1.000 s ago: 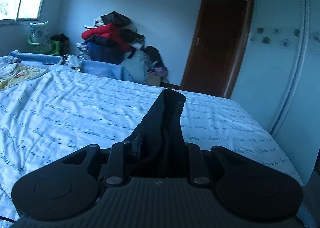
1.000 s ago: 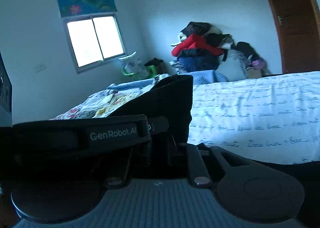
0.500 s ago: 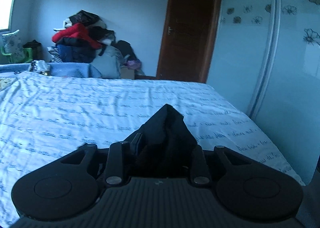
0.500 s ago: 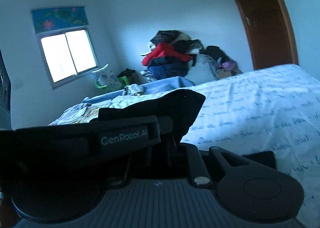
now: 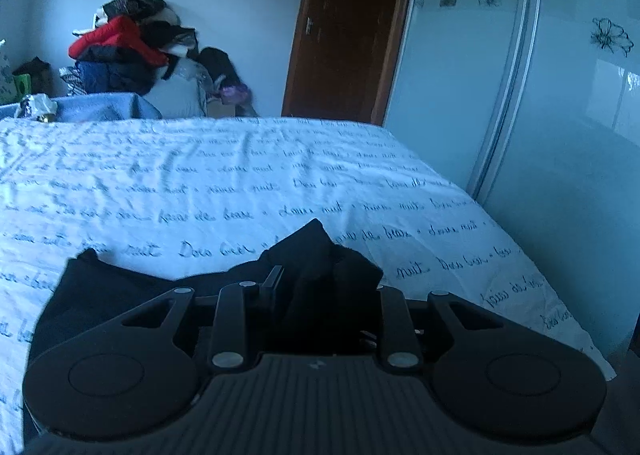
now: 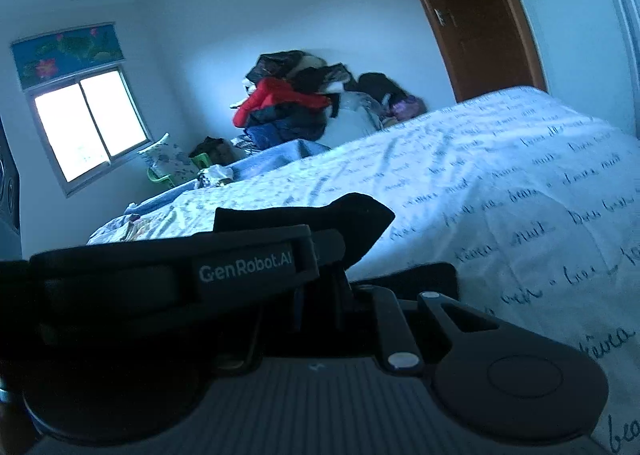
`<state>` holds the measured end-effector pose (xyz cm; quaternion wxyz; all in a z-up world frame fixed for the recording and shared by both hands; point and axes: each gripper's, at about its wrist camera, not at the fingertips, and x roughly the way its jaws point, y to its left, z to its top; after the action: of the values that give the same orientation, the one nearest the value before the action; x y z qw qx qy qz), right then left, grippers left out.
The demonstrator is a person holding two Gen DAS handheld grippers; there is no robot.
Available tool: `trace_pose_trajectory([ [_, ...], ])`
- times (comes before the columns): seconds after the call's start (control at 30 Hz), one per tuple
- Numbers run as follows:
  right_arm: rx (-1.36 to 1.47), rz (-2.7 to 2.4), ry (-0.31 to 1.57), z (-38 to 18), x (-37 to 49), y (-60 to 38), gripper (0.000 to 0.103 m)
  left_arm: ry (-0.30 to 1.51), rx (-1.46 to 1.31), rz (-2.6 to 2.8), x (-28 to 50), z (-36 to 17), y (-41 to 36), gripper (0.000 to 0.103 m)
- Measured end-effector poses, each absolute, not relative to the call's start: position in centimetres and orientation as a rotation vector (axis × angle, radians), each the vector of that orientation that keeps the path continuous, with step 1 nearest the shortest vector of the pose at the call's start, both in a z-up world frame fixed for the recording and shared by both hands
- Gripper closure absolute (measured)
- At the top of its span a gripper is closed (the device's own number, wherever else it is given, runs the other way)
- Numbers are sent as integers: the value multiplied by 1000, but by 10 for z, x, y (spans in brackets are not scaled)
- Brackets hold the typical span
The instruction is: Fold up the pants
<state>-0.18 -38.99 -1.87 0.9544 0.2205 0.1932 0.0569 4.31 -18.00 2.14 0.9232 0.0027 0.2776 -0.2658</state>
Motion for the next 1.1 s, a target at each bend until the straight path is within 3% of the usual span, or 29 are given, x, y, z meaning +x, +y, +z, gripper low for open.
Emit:
trace_pose_trajectory([
  [0.83, 482, 32, 472, -43, -24, -415, 88, 657, 34, -631, 38, -12, -212, 73],
  [0.93, 484, 25, 492, -46, -26, -416, 88, 685, 30, -656, 40, -16, -214, 62],
  [1.0, 488, 21, 505, -48, -27, -419, 88, 706, 11, -685, 41, -20, -215, 45],
  [1.1, 480, 3, 514, -50, -32, -424, 88, 729, 19, -716, 40, -22, -218, 34],
])
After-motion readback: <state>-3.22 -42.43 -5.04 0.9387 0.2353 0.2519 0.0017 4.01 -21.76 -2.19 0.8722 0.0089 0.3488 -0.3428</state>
